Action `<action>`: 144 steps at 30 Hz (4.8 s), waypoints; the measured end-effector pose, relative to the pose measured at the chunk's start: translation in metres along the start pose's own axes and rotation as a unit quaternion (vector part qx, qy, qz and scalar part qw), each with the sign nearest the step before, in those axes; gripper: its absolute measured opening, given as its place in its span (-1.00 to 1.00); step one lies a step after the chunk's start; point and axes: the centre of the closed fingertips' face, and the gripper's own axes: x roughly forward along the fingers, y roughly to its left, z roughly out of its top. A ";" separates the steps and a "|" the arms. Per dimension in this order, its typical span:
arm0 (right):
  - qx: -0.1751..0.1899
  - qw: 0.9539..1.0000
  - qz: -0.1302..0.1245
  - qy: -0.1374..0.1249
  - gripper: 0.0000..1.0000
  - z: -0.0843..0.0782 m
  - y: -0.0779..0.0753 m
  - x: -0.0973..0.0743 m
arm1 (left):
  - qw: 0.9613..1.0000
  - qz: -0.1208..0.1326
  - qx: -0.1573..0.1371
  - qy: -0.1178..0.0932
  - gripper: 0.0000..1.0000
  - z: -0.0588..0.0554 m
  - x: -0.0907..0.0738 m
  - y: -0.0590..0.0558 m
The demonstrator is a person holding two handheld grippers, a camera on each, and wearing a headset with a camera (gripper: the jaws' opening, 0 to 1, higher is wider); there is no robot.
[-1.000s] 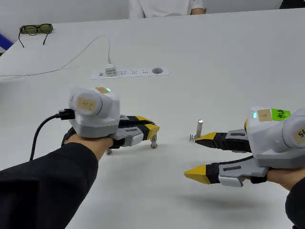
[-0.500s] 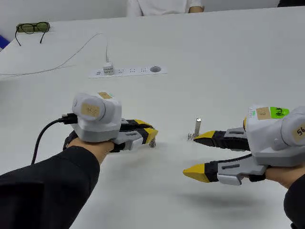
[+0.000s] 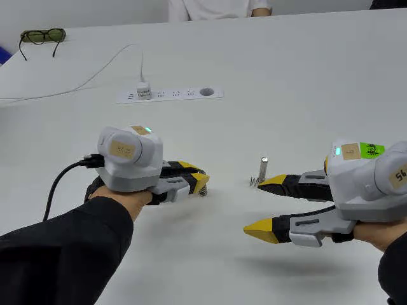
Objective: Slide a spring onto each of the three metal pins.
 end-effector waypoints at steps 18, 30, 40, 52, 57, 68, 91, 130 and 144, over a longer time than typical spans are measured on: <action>-0.001 1.000 0.002 0.002 0.00 -0.001 0.001 0.001 | 1.000 0.004 -0.011 -0.011 -0.45 0.007 -0.008 0.001; 0.000 1.000 0.000 0.003 0.00 -0.002 0.000 0.000 | 0.999 0.004 -0.007 -0.033 -0.40 0.024 -0.020 -0.004; 0.003 1.000 -0.003 0.004 0.00 -0.003 -0.002 -0.001 | 0.999 -0.008 0.003 -0.048 -0.39 0.038 -0.022 -0.014; 0.007 1.000 -0.015 0.005 0.00 -0.005 -0.008 -0.005 | 0.998 -0.026 0.016 -0.053 -0.40 0.047 -0.020 -0.029; 0.013 0.999 -0.028 0.008 -0.02 -0.009 -0.018 -0.009 | 0.998 -0.032 0.018 -0.051 -0.40 0.046 -0.020 -0.034; 0.021 0.998 -0.060 0.009 -0.04 -0.014 -0.042 -0.018 | 0.998 -0.041 0.016 -0.051 -0.40 0.044 -0.019 -0.041; 0.019 0.996 -0.068 0.054 -0.33 -0.039 -0.079 -0.013 | 0.997 -0.063 0.002 -0.052 -0.29 0.033 -0.027 -0.063; 0.022 0.995 -0.045 0.088 -0.66 -0.056 -0.091 0.011 | 0.994 -0.096 -0.036 -0.038 0.04 -0.005 -0.050 -0.095; 0.009 0.994 -0.052 0.095 -0.77 -0.059 -0.091 0.012 | 0.995 -0.090 -0.040 -0.034 0.03 -0.009 -0.048 -0.091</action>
